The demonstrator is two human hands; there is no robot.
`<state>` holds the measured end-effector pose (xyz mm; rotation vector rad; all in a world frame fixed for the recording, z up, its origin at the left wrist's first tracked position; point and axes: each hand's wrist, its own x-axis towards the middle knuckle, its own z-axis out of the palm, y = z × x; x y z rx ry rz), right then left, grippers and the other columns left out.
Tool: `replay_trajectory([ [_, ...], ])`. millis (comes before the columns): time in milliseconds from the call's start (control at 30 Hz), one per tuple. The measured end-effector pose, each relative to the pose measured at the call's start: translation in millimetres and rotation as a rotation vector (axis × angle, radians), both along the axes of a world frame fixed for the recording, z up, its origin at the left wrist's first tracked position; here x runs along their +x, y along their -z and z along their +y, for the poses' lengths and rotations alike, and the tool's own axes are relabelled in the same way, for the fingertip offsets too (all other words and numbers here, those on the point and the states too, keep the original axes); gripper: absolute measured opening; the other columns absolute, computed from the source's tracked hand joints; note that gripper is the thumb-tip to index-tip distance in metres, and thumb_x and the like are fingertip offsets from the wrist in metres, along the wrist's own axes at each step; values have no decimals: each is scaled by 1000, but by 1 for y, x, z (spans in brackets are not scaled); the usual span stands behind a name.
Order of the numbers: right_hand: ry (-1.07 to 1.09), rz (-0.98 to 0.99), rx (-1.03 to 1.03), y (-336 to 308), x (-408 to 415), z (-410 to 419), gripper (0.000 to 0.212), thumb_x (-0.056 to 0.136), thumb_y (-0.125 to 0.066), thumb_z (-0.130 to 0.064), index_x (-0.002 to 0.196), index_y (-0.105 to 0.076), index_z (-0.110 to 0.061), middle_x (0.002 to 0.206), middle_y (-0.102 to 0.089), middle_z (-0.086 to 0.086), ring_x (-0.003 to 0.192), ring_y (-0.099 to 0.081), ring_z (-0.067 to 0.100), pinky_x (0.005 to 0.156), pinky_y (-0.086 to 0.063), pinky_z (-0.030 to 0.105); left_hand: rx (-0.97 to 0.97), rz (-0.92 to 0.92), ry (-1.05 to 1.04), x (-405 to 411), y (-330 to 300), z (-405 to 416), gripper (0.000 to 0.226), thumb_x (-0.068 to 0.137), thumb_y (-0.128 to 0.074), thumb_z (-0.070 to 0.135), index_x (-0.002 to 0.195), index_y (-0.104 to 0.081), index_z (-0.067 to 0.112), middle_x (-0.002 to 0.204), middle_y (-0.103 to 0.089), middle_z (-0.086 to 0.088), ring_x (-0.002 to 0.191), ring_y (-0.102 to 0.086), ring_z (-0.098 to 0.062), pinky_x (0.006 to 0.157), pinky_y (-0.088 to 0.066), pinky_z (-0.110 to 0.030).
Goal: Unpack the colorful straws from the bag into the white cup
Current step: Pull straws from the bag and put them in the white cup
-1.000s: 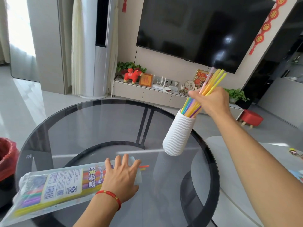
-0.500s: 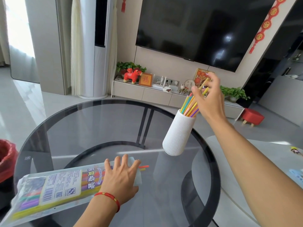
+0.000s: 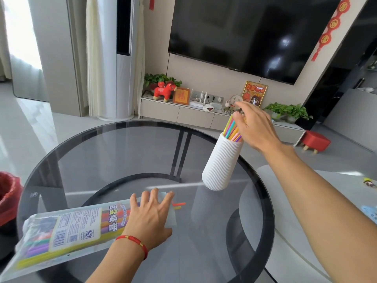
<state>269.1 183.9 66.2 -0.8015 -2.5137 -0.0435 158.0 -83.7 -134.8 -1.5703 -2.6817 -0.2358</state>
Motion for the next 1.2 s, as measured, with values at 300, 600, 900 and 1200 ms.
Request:
replay_trajectory([
  [300, -329, 382, 251, 35, 34, -50, 18, 98, -56, -14, 110, -69, -10, 106, -72, 7, 95, -63, 20, 89, -50, 32, 170, 23, 18, -6, -16, -8, 109, 66, -67, 50, 155, -8, 27, 125, -48, 1, 121, -47, -26, 118, -24, -54],
  [600, -393, 188, -818, 196, 42, -135, 25, 100, -72, -33, 125, -68, -34, 116, -67, -16, 102, -69, 8, 83, -60, 26, 149, 154, 145, 8, -18, -5, 120, 63, -76, 26, 155, 1, 29, 132, -46, 4, 111, -52, -26, 98, -41, -51],
  [900, -397, 236, -882, 217, 29, -147, 27, 92, -70, -21, 72, -72, -38, 60, -65, -6, 52, -55, 5, 55, -45, 16, 90, 308, 169, 17, -12, -1, 119, 65, -82, 27, 156, -5, 24, 127, -47, 1, 103, -50, -26, 88, -42, -49],
  [1200, -354, 238, -704, 218, 49, -115, 24, 88, -86, -23, 111, -82, -29, 96, -68, -12, 85, -68, 2, 75, -54, 15, 111, 248, 151, 10, -7, -4, 115, 66, -77, 26, 156, -5, 27, 127, -47, 6, 107, -51, -24, 92, -42, -47],
])
